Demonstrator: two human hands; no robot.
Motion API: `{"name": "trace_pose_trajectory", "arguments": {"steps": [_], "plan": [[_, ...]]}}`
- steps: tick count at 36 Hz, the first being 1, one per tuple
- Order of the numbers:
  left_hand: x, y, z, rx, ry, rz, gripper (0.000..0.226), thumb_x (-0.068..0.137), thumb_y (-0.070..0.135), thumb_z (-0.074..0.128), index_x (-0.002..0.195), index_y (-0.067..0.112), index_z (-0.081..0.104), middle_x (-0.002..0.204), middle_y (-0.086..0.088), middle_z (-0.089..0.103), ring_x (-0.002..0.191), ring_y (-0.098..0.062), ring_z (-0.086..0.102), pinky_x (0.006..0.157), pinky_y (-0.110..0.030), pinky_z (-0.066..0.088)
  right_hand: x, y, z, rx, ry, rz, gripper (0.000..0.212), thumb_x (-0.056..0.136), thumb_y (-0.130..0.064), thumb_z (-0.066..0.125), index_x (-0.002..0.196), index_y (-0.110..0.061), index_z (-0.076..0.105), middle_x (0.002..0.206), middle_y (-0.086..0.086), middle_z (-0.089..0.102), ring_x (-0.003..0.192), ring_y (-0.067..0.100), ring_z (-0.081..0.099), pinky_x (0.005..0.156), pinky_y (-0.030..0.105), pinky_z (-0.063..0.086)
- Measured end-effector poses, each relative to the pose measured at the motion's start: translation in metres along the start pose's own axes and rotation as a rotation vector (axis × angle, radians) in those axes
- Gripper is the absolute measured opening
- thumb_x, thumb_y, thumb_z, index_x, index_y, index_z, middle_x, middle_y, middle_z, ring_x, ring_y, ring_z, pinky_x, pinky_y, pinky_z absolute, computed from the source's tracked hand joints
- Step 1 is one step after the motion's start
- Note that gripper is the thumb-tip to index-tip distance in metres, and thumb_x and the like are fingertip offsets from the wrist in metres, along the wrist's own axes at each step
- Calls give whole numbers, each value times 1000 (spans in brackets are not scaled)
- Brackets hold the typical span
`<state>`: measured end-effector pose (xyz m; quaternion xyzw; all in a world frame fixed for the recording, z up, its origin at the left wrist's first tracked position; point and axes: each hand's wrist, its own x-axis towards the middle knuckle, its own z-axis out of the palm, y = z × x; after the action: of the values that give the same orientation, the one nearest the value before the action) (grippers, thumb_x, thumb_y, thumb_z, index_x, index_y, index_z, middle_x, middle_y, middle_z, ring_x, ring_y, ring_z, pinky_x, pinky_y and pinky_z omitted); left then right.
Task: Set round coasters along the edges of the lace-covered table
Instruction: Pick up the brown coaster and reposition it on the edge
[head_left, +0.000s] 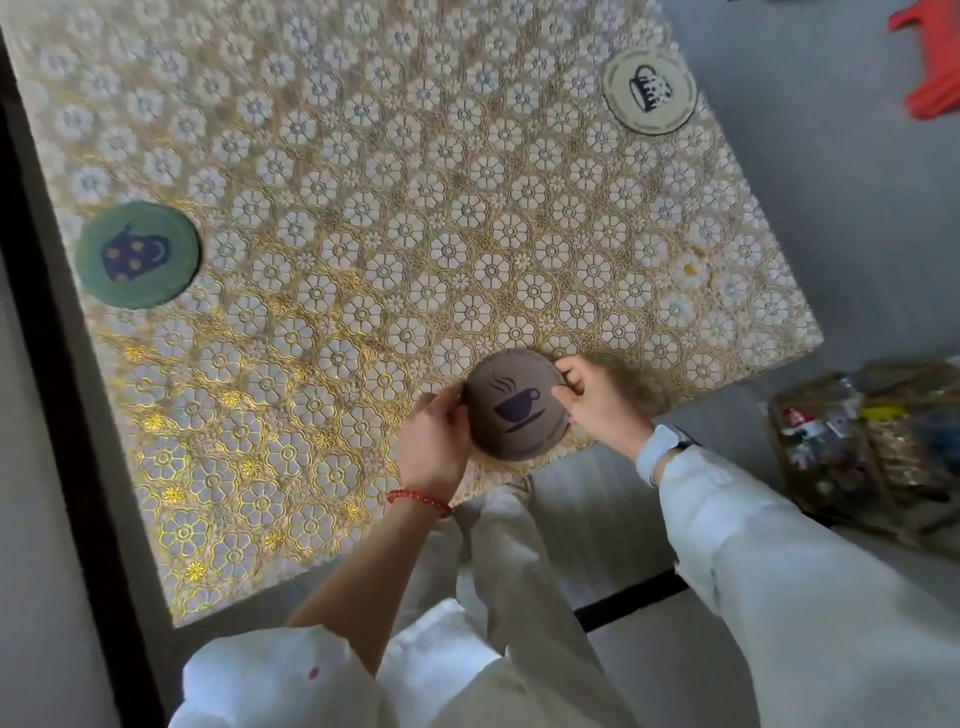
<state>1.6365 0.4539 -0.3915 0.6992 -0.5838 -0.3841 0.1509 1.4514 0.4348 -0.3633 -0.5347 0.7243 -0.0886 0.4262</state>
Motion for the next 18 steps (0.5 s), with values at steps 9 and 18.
{"name": "trace_pose_trajectory", "arguments": {"steps": [9,18], "plan": [[-5,2,9,91,92,-57,33,88,15,48,118,25,59,95,-13,58,77,-34,61,58,-25,37,1,3,-2,44,-71,-57,29,88,-7,53,116,0,49,97,16,61,80,20,56,72,24,46],[-4,1,12,79,108,-73,34,87,13,49,118,22,60,98,-13,61,79,-32,61,60,-23,35,4,6,-4,8,-85,-96,29,88,-9,54,116,1,49,100,20,61,83,30,58,65,17,42]]}}
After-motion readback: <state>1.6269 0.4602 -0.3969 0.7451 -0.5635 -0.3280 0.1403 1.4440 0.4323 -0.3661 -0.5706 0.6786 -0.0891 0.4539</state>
